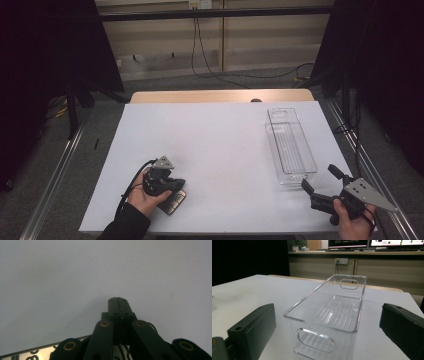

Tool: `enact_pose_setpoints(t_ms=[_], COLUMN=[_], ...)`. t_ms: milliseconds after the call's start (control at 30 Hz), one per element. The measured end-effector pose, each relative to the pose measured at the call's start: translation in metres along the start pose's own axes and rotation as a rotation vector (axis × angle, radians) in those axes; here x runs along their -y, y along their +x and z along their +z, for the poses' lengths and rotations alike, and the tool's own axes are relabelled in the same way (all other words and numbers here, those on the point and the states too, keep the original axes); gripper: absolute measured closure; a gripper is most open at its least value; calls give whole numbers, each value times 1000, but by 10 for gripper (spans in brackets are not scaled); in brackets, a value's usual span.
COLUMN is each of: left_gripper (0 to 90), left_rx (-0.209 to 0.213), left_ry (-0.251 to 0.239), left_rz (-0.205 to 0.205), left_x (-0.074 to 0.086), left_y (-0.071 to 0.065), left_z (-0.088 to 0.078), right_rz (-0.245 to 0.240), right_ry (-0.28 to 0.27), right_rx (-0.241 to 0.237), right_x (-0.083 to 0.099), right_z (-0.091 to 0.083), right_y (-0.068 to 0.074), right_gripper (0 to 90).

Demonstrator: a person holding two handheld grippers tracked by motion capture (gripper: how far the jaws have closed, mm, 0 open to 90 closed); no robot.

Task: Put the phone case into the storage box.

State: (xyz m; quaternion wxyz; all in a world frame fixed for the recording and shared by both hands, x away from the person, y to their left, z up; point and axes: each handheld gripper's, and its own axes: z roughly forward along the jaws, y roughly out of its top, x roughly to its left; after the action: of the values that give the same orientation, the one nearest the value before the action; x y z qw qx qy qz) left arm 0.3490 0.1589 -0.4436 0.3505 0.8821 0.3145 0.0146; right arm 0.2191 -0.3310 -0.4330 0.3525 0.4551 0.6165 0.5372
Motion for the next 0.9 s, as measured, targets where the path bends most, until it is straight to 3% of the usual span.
enact_pose_setpoints(t_ms=[100,200,400,533,700,900], left_gripper=[900,900,900,900,900,900], left_rx=[5,10,-15,-4,-33,-58], left_ry=[2,-27,-75,-159,-269,-322], left_rz=[-9,-44,-11,-5,-49,-43], left_x=[0,-2,-2,-2,-1,7], left_y=[1,3,2,1,6,5], left_z=[0,-1,-9,-19,-38,-47], right_rz=[-5,-2,1,-5,-4,-4], right_ry=[-1,1,-1,-3,-5,-6], right_rx=[-2,-2,-1,-2,-1,-4], right_x=[0,0,0,-1,-1,-1], right_z=[0,0,0,0,-1,0], right_y=[0,0,0,0,0,1], right_gripper=[0,0,0,0,0,0])
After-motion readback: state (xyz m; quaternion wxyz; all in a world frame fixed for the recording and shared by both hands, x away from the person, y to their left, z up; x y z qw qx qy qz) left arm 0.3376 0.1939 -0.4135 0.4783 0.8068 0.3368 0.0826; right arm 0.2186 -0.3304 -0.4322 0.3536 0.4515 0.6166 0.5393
